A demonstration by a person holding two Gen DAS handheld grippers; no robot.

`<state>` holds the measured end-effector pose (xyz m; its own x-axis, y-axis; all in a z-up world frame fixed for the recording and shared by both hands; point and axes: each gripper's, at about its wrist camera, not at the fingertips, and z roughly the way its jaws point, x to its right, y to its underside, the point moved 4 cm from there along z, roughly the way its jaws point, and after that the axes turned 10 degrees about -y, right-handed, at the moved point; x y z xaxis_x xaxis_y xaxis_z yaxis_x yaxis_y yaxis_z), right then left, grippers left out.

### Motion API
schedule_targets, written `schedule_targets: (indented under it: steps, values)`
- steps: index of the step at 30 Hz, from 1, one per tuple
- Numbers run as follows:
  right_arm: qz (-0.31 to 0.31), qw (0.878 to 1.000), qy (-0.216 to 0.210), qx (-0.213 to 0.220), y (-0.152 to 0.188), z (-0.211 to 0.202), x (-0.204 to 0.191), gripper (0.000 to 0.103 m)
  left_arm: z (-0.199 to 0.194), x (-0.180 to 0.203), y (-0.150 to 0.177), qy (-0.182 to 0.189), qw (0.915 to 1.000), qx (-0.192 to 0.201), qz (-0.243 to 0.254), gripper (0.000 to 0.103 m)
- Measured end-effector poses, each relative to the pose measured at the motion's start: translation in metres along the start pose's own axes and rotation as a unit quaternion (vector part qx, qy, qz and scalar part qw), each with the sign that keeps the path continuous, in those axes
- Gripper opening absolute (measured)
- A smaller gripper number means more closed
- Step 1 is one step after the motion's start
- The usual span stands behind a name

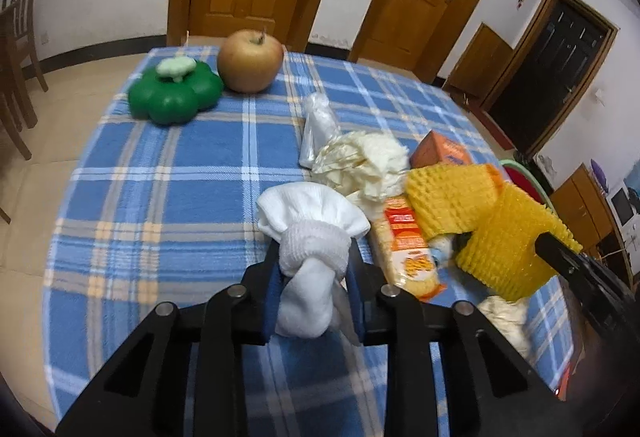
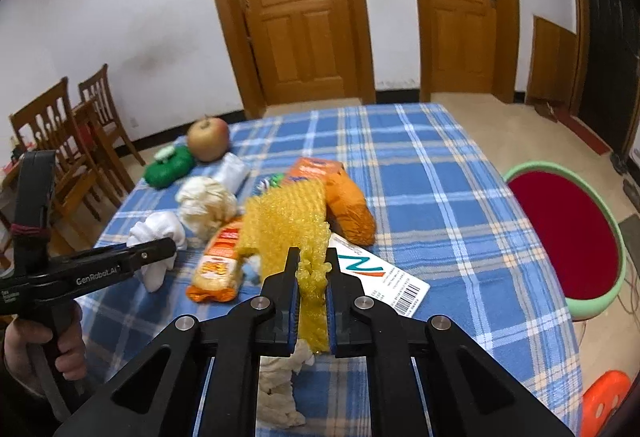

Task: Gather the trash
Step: 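Carry the foam net and socks over the red bucket and open both tools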

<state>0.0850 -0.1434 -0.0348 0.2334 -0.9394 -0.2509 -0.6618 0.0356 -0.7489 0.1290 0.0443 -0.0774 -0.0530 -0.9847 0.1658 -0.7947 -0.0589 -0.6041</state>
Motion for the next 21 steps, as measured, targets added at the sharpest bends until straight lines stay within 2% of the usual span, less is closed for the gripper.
schedule_targets:
  steps: [3, 11, 16, 21]
  values:
    - [0.000, 1.000, -0.010, 0.016, -0.001, -0.015, -0.004, 0.010, -0.022, 0.004, 0.002, 0.015, 0.9998, 0.011, -0.008, 0.029]
    - [0.018, 0.998, -0.012, 0.061, -0.010, -0.054, 0.005, 0.010, -0.066, 0.037, -0.010, 0.029, 0.9979, 0.053, 0.021, 0.029]
    - [0.050, 0.996, 0.008, 0.078, -0.014, -0.079, 0.032, 0.010, -0.078, 0.069, -0.017, 0.042, 0.9959, 0.064, 0.049, 0.029]
    - [0.087, 0.990, 0.033, 0.101, -0.015, -0.099, 0.074, 0.010, -0.078, 0.108, -0.024, 0.077, 0.9933, 0.052, 0.069, 0.029]
